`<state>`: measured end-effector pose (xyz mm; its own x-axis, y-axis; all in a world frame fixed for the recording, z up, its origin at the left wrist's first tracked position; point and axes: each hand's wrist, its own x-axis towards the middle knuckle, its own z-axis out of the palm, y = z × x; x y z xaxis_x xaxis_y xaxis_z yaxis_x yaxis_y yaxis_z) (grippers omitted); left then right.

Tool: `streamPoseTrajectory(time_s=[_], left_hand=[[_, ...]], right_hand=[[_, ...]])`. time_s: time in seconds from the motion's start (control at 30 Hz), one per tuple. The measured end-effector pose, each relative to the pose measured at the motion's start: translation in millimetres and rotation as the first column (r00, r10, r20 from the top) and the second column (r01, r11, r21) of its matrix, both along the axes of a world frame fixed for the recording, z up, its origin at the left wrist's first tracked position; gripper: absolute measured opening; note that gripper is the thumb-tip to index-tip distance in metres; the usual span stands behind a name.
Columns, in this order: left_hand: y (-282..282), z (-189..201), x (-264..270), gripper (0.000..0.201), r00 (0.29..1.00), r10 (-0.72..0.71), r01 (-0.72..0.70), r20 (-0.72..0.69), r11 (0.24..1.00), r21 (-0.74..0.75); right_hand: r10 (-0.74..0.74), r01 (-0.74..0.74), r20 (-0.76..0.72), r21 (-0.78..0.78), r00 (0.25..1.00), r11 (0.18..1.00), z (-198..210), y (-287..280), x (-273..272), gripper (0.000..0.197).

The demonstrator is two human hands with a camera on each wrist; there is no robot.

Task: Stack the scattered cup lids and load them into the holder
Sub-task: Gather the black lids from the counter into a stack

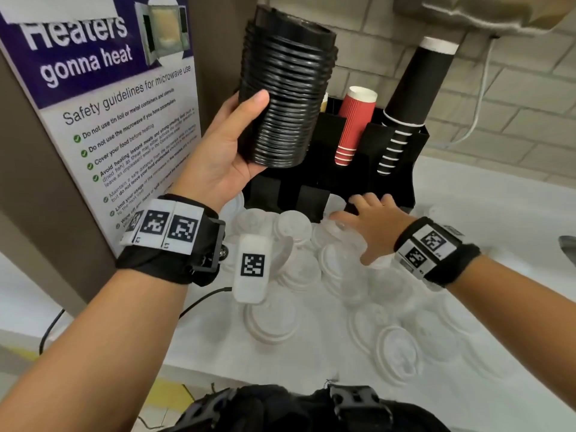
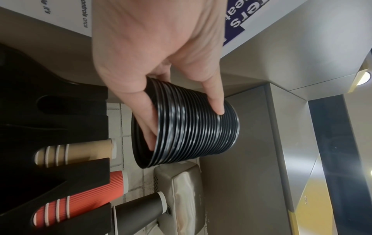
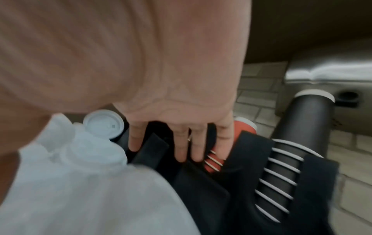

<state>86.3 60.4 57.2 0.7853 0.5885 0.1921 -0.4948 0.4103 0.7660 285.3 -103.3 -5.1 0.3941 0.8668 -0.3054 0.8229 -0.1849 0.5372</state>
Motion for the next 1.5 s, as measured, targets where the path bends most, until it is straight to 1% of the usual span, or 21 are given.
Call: streamPoseTrajectory(time_s=[0.07,0.17,0.2,0.27,0.37,0.43,0.5,0.63,0.7,0.77,0.87,0.97,1.03,1.07,1.1,1.13,1.17,1.23,1.27,1.37,1.5], left_hand=[[1,-2,0,0.044,1.0,0.008,-0.008,-0.004,1.0,-0.002],[3,-2,0,0.049,1.0,0.006,-0.006,-0.004,1.0,-0.003],[4,-1,0,0.053,1.0,0.007,-0.007,-0.004,1.0,-0.007],[6,-1,-1,0.057,1.0,0.012,-0.012,-0.002,1.0,-0.01],[9,-1,-3,0.058,1.0,0.02,-0.02,0.001,1.0,-0.02],[9,-2,-4,0.058,1.0,0.024,-0.024,0.006,0.999,-0.03],[9,-2,-4,0.059,1.0,0.019,-0.019,0.013,0.999,-0.028],[7,-1,-3,0.06,1.0,0.003,-0.002,0.021,1.0,-0.012],[6,-3,-2,0.062,1.0,-0.003,0.004,0.02,1.0,-0.015],[5,-7,-1,0.06,1.0,-0.013,0.013,0.014,1.0,-0.016],[0,-18,-1,0.051,1.0,-0.027,0.027,-0.003,1.0,-0.004],[-8,-33,-1,0.05,0.999,-0.02,0.02,-0.035,1.0,-0.018],[-14,-41,-1,0.052,0.998,-0.011,0.009,-0.058,0.999,-0.042],[-18,-45,-1,0.055,0.998,-0.01,0.007,-0.064,0.999,-0.051],[-21,-49,-2,0.06,0.998,-0.013,0.01,-0.067,0.998,-0.055],[-25,-52,-2,0.064,0.997,-0.017,0.013,-0.07,0.998,-0.053],[-28,-55,-2,0.065,0.997,-0.021,0.017,-0.074,0.999,-0.045],[-34,-59,-3,0.061,0.996,-0.018,0.016,-0.083,1.0,-0.023],[-35,-61,-4,0.06,0.996,-0.013,0.012,-0.09,1.0,-0.016],[-33,-67,-13,0.061,0.99,0.004,-0.003,-0.139,1.0,0.009],[-28,-76,-28,0.074,0.935,0.162,-0.108,-0.316,0.978,0.18]], right_hand=[[0.168,-0.135,-0.217,0.157,0.962,0.978,-1,6,-24,0.097],[0.335,-0.307,-0.572,0.149,0.749,0.94,-11,20,-85,0.093],[0.344,-0.381,-0.591,0.067,0.73,0.922,-18,24,-105,0.095],[0.406,-0.513,-0.494,-0.097,0.769,0.853,-33,29,-132,0.1],[0.519,-0.59,-0.342,-0.148,0.784,0.794,-43,30,-143,0.098],[0.492,-0.568,-0.376,-0.123,0.786,0.814,-39,28,-142,0.096],[0.384,-0.468,-0.516,-0.037,0.766,0.883,-28,23,-134,0.093],[0.224,-0.123,-0.745,0.189,0.628,0.974,4,11,-90,0.084],[0.107,0.015,-0.734,0.157,0.671,0.987,17,1,-58,0.079],[-0.083,0.116,-0.623,0.012,0.778,0.993,23,-12,-26,0.079],[-0.262,0.234,-0.444,-0.118,0.857,0.965,17,-30,8,0.084],[-0.208,0.212,-0.284,-0.018,0.936,0.977,13,-35,19,0.094],[-0.095,0.16,-0.325,0.179,0.941,0.971,19,-31,19,0.097],[-0.015,0.161,-0.438,0.3,0.899,0.94,23,-27,16,0.097],[0.075,0.209,-0.594,0.394,0.801,0.895,28,-22,9,0.098],[0.163,0.296,-0.756,0.431,0.634,0.852,31,-16,0,0.1],[0.241,0.387,-0.877,0.41,0.415,0.826,32,-10,-13,0.102],[0.382,0.524,-0.924,0.341,0.032,0.78,27,2,-40,0.101],[0.442,0.595,-0.893,0.312,-0.081,0.74,21,7,-50,0.098],[0.58,0.769,-0.761,0.175,-0.291,0.615,4,15,-74,0.091],[0.65,0.797,-0.598,0.03,-0.469,0.603,-13,16,-88,0.075]])
